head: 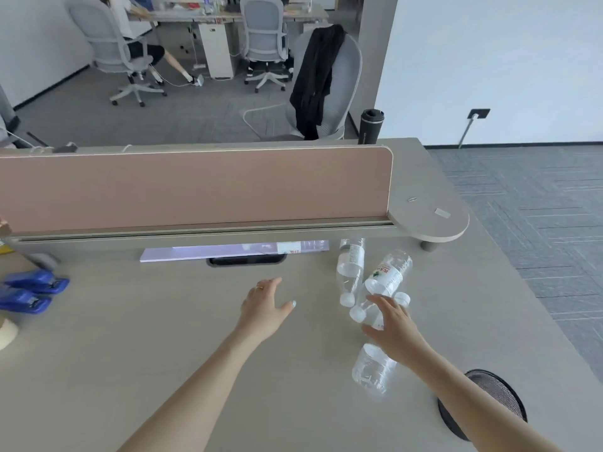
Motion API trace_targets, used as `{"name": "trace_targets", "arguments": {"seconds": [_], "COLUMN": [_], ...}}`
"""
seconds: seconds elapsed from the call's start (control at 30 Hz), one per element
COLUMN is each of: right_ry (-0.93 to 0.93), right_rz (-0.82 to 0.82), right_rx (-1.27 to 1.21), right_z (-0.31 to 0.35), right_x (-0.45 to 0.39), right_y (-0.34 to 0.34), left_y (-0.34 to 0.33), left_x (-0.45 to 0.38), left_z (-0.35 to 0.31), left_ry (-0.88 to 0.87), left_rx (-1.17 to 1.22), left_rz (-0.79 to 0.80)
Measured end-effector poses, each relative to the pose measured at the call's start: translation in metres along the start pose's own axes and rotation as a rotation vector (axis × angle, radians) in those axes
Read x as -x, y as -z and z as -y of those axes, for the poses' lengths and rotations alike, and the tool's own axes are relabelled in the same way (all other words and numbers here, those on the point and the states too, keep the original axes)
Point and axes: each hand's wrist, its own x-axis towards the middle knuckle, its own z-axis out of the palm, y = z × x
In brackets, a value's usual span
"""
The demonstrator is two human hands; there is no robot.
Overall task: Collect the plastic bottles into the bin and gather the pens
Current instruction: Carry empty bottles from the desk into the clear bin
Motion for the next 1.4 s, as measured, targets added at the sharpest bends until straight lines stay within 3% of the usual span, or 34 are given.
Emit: {"name": "trace_targets", "arguments": {"seconds": [0.17,0.33,0.6,0.8,1.13,1.3,1.4], "right_ry": [-0.070,-0.117,-0.252,-0.332,-0.350,-0.359,-0.354], "right_rz": [-0.051,-0.084,-0.155,-0.189,-0.193,-0.196,-0.191], "right_rx": [0.040,0.078,0.128,0.167,0.224,0.219,0.220], "right_z": [0.019,0.033,0.043,0.045,0.037,0.036,0.033], "right_x": [-0.036,-0.076,-0.125,-0.154,-0.160,-0.155,-0.151], "right_y": [-0.014,-0.029,-0.052,-0.050,-0.056,-0.055,-0.055], "left_y": [0.007,0.006,0.010,0.005,0.005,0.001,-0.002], "left_x": [-0.066,-0.114,-0.166,-0.189,-0.179,-0.181,-0.187], "left_z": [0.025,0.053,0.061,0.072,0.074,0.078,0.071], "left_ry": [0.080,0.208,0.469,0.545,0.467,0.510,0.519], "left_rx": [0.051,0.502,0.990,1.060,1.144,1.395,1.398], "left_rz": [-0.012,-0.161,-0.168,-0.091,-0.071,-0.022,0.008]}}
